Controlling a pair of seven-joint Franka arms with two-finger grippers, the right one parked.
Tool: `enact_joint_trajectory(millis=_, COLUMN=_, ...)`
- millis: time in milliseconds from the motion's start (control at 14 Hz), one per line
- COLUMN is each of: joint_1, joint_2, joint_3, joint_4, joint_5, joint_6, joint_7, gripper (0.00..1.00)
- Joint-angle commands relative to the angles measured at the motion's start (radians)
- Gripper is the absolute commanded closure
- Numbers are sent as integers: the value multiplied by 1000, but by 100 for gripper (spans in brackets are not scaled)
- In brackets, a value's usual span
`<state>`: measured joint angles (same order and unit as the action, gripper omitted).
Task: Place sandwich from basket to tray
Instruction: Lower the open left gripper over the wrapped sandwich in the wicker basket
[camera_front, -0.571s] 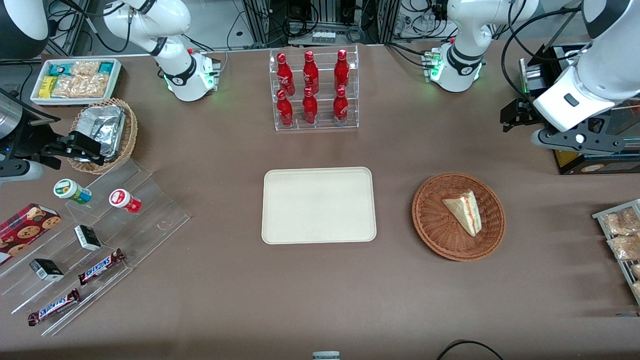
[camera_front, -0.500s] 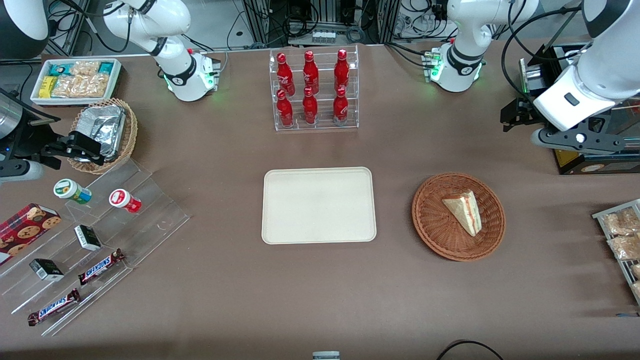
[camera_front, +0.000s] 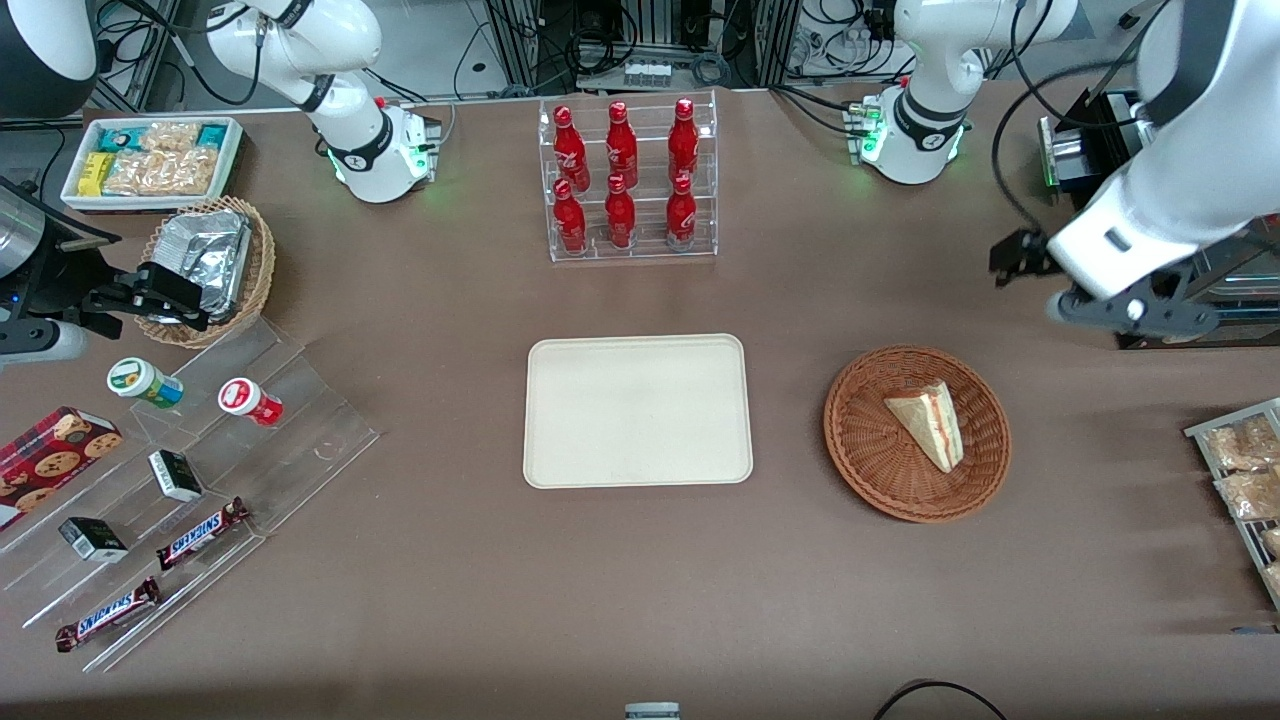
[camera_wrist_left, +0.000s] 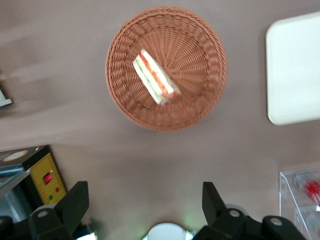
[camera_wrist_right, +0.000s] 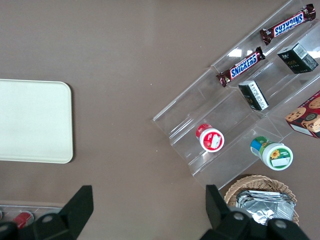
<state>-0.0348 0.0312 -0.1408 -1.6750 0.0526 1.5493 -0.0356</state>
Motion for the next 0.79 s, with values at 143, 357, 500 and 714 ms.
enact_joint_trajectory(millis=143, joint_1=-11, joint_2=-37, joint_3=-10, joint_4=-297, joint_5=67, joint_6=311, joint_7=-260, gripper=0)
enact_joint_trajectory(millis=357, joint_1=-10, joint_2=-10, joint_3=-8, joint_4=-406, joint_5=67, joint_6=486, joint_7=-429, gripper=0)
enact_joint_trajectory(millis=500, joint_1=-2, joint_2=16, joint_3=-8, joint_4=-452, joint_5=67, joint_6=560, joint_7=-458, gripper=0)
enact_joint_trajectory(millis=714, joint_1=3, joint_2=71, joint_3=-3, joint_4=-483, joint_5=66, joint_6=658, joint_7=-536, gripper=0)
